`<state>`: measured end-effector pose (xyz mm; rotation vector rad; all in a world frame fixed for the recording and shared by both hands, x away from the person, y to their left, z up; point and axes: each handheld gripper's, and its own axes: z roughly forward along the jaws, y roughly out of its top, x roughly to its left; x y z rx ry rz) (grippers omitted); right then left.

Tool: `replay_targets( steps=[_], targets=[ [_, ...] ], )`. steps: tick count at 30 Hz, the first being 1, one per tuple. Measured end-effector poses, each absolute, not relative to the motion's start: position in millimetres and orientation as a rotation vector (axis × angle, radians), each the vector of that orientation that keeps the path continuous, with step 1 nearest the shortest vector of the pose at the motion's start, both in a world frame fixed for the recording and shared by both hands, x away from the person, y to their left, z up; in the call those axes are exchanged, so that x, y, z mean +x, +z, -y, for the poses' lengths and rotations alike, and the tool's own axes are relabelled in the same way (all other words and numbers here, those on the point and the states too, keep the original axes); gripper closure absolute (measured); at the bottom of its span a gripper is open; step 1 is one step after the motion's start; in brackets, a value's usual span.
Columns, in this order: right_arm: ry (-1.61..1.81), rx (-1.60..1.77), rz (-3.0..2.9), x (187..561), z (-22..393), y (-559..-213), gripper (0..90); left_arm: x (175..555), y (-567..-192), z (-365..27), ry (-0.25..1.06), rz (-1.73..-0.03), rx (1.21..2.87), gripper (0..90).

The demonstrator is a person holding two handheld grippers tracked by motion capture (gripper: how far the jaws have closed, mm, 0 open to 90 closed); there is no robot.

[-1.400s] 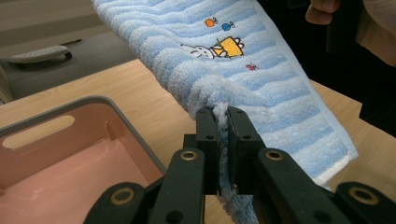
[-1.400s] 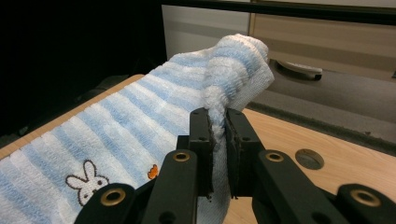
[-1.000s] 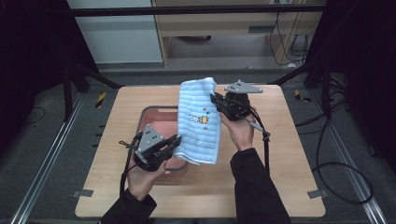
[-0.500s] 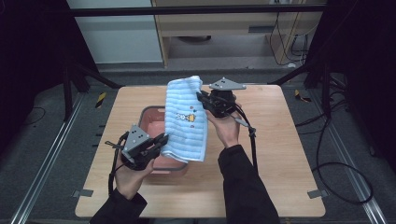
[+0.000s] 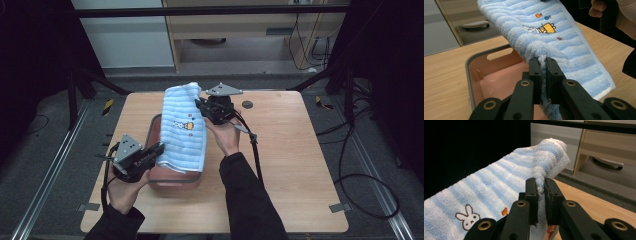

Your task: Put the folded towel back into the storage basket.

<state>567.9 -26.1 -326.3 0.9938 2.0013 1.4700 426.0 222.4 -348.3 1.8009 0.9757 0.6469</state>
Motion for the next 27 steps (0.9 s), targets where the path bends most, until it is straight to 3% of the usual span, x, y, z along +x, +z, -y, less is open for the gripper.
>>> replay_targets(
  steps=[27],
  targets=[
    [1.408, 1.017, -2.095, 592.2, -12.3, -375.8, 82.6, 443.3, -390.7, -244.5, 0.61, -1.108, 1.854, 84.4]
  ],
)
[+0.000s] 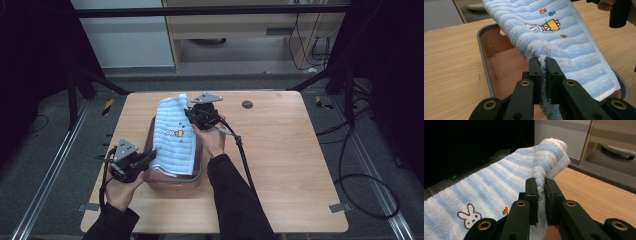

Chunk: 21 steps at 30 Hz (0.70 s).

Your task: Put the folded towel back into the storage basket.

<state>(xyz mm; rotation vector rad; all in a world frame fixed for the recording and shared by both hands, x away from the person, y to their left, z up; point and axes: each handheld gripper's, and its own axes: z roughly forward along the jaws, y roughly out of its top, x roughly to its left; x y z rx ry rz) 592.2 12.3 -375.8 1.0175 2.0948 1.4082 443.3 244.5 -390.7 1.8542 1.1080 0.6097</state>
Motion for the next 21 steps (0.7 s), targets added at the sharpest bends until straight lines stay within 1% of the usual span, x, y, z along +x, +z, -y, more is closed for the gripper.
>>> replay_targets(
  steps=[21],
  targets=[
    [1.347, 1.054, -2.156, 594.1, -15.8, -413.5, 82.4, 447.8, -415.2, -239.3, 0.616, -1.133, 1.946, 84.4]
  ],
)
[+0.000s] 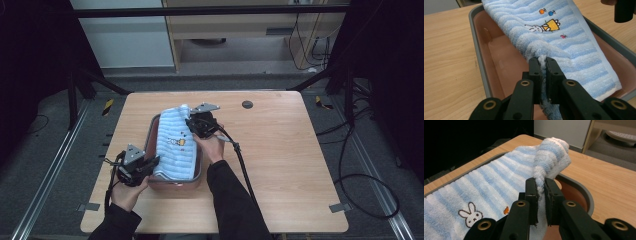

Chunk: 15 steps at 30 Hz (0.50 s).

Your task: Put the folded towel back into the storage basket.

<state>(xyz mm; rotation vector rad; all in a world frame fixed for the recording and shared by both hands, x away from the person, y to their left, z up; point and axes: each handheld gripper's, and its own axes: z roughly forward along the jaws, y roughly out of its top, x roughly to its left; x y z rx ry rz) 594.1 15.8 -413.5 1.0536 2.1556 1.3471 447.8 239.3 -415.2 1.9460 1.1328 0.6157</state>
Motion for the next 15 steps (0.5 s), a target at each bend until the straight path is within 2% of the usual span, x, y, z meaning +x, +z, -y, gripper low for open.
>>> replay_targets(
  steps=[15],
  targets=[
    [1.291, 1.088, -2.207, 595.7, -15.1, -430.5, 81.0, 448.9, -425.9, -237.7, 0.603, -1.181, 1.982, 83.8]
  ],
)
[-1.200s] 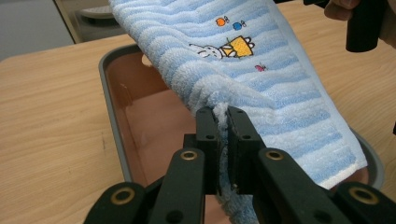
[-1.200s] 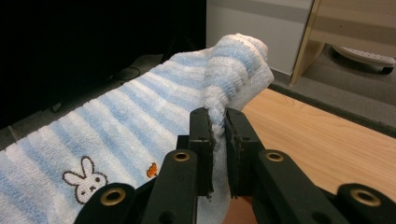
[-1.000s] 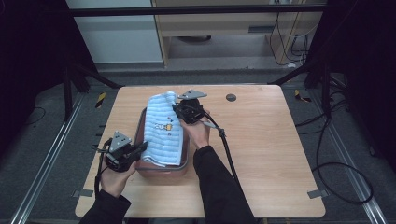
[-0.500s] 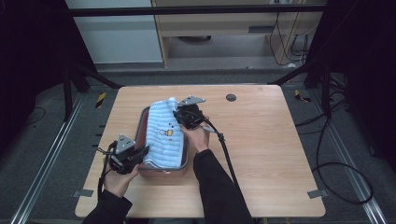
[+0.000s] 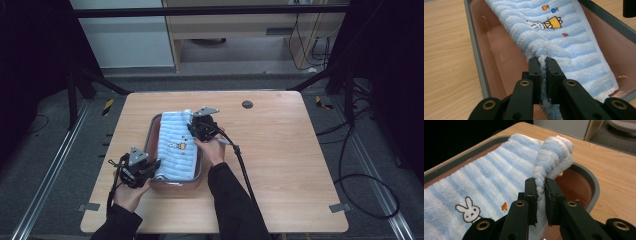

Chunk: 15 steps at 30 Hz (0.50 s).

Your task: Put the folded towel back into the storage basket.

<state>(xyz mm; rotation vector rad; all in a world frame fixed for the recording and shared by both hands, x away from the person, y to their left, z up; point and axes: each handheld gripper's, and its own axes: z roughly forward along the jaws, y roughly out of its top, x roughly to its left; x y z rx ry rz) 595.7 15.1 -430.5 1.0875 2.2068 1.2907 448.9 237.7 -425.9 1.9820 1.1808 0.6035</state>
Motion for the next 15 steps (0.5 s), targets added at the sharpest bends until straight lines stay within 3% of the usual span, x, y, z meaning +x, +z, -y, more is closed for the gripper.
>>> replay_targets(
  steps=[6, 15],
  targets=[
    [1.266, 1.09, -2.224, 596.1, -16.6, -433.6, 76.3, 448.9, -425.8, -239.1, 0.615, -1.196, 1.968, 77.4],
    [1.277, 1.086, -2.171, 593.1, -9.1, -427.3, 66.4, 446.9, -419.8, -244.4, 0.642, -1.192, 1.934, 77.3]
  ],
)
